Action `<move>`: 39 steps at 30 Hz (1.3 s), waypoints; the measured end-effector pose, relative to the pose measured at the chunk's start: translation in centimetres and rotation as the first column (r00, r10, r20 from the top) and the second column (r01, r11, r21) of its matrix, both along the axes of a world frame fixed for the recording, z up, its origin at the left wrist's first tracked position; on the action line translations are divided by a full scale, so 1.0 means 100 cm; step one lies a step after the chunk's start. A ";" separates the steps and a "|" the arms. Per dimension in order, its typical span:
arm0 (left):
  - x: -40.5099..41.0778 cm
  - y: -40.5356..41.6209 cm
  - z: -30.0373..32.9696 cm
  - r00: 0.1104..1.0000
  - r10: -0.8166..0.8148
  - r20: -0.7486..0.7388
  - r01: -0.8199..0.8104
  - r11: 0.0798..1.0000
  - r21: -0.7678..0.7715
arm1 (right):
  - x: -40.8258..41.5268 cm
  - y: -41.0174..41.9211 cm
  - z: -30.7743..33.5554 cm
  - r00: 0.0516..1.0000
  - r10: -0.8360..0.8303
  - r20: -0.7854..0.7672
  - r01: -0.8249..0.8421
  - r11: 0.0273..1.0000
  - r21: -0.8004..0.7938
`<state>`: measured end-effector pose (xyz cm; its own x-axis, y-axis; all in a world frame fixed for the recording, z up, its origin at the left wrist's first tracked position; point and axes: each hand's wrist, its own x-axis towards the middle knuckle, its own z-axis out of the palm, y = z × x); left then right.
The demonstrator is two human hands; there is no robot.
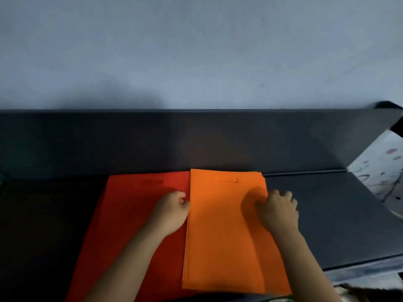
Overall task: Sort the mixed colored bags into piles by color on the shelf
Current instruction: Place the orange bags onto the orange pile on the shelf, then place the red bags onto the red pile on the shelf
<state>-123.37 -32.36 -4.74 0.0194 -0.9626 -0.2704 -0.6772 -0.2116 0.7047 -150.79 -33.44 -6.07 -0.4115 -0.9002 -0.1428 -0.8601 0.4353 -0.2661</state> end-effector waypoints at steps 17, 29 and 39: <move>0.236 0.249 0.043 0.391 0.874 -0.288 -0.919 0.385 -0.079 | 0.355 0.077 0.021 0.156 0.624 0.765 -0.728 0.597 -0.338; 0.368 0.475 0.060 0.032 0.923 -0.383 -0.997 0.000 -0.082 | 0.562 0.251 0.041 0.010 0.547 0.837 -0.873 0.413 -0.259; 0.504 0.557 0.051 0.087 0.932 -0.353 -0.994 0.055 -0.099 | 0.700 0.342 0.042 -0.020 0.599 0.801 -0.880 0.369 -0.298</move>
